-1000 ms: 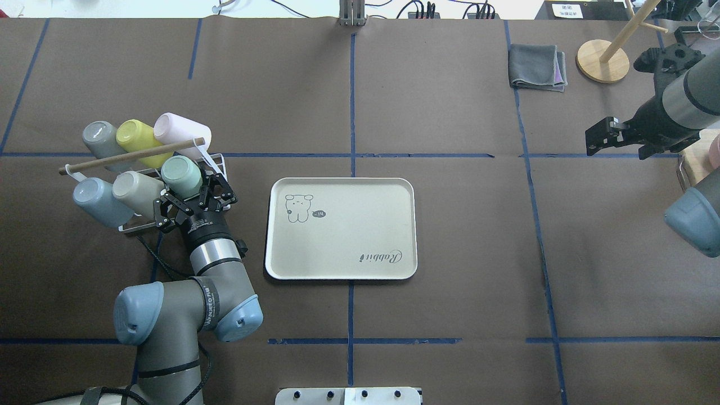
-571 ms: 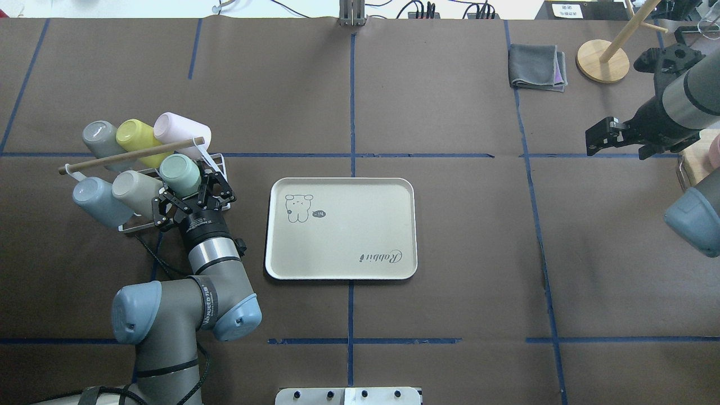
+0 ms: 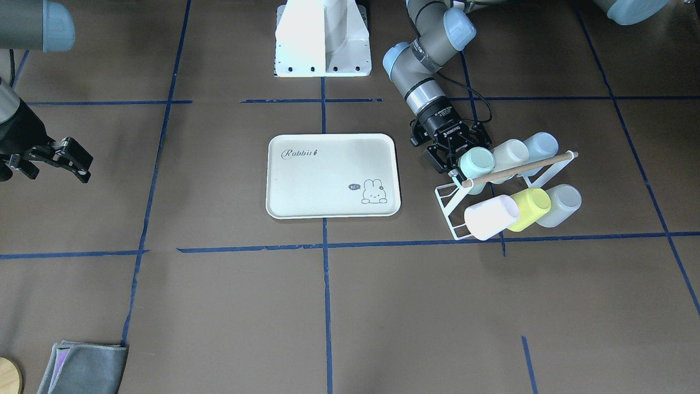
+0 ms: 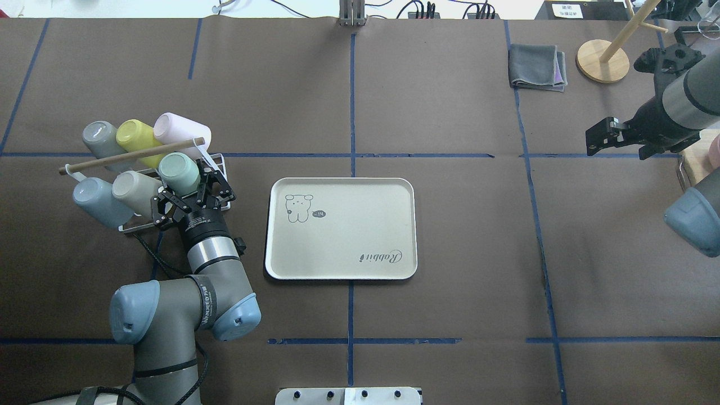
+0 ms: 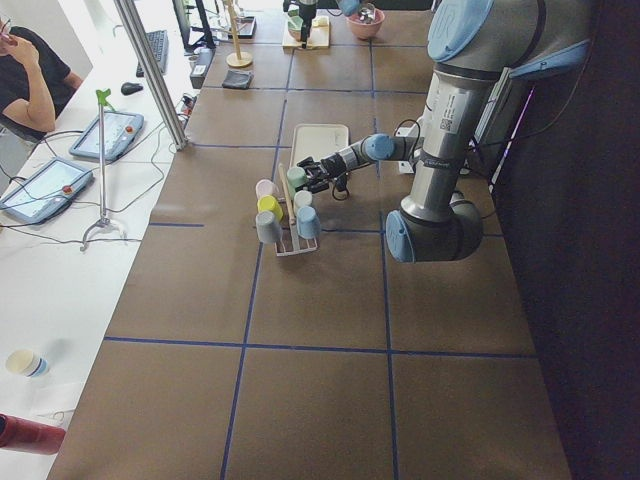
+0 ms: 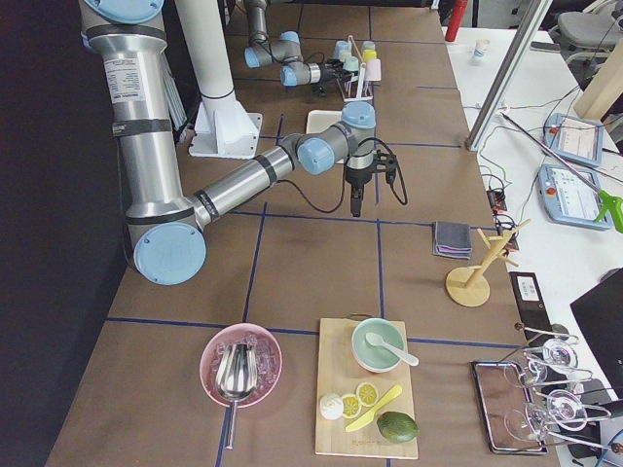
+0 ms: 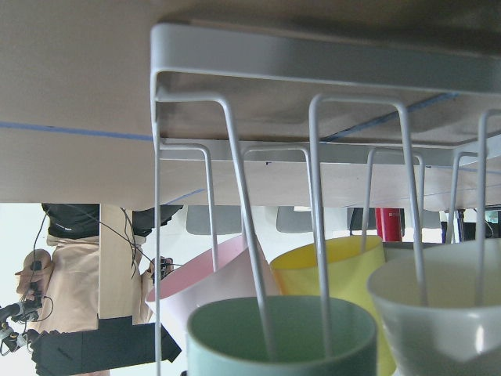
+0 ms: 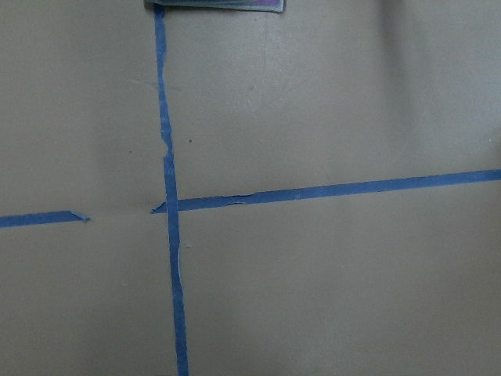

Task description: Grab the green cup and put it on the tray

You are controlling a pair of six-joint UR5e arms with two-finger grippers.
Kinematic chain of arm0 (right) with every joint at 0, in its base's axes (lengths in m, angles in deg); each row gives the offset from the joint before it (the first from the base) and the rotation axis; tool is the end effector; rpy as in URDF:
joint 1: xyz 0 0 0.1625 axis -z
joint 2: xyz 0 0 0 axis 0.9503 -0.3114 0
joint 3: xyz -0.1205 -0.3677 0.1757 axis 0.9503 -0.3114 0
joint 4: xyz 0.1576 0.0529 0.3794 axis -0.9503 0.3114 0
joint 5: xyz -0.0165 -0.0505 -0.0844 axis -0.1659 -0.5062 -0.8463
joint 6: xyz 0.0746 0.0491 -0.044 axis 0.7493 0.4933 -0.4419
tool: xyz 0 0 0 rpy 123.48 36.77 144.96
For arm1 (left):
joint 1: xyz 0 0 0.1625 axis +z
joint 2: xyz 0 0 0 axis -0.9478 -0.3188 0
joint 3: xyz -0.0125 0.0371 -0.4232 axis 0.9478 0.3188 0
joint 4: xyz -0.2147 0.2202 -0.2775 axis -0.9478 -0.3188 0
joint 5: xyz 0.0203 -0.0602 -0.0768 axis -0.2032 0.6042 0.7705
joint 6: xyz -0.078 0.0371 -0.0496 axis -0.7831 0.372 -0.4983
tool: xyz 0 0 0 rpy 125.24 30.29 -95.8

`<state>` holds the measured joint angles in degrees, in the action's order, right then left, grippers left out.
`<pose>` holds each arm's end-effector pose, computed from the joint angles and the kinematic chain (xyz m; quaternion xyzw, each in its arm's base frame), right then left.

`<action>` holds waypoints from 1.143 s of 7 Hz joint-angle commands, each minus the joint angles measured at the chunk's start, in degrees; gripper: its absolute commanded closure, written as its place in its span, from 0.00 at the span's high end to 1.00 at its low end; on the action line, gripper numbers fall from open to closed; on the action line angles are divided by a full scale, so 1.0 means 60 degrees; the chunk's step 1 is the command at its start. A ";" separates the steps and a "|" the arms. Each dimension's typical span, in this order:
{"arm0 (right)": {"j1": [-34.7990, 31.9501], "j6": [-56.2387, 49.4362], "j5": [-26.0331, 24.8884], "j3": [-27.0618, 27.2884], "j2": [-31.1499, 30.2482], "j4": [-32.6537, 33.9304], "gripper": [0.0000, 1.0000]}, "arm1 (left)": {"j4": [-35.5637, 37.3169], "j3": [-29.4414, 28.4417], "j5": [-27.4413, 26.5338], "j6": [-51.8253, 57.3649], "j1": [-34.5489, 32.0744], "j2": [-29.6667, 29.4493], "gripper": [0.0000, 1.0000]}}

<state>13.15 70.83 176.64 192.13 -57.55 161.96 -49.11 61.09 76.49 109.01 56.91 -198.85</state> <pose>-0.2040 -0.4947 0.4111 0.0315 -0.3576 0.0694 0.9308 0.5197 -0.3653 0.3691 0.1321 -0.5203 0.7379 0.4090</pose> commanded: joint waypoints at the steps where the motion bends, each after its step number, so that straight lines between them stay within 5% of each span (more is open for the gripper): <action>1: 0.0000 0.0000 -0.0001 0.0000 -0.0004 0.0000 1.00 | 0.0080 0.0295 -0.0077 0.0015 -0.0001 0.0037 0.42; 8: 0.0000 0.0015 -0.0001 0.0014 0.0010 0.0000 1.00 | 0.1236 0.1539 -0.0107 0.0015 0.0014 0.0446 0.42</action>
<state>13.15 70.92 176.64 192.21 -57.49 161.96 -43.38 67.87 75.91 109.09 57.02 -197.25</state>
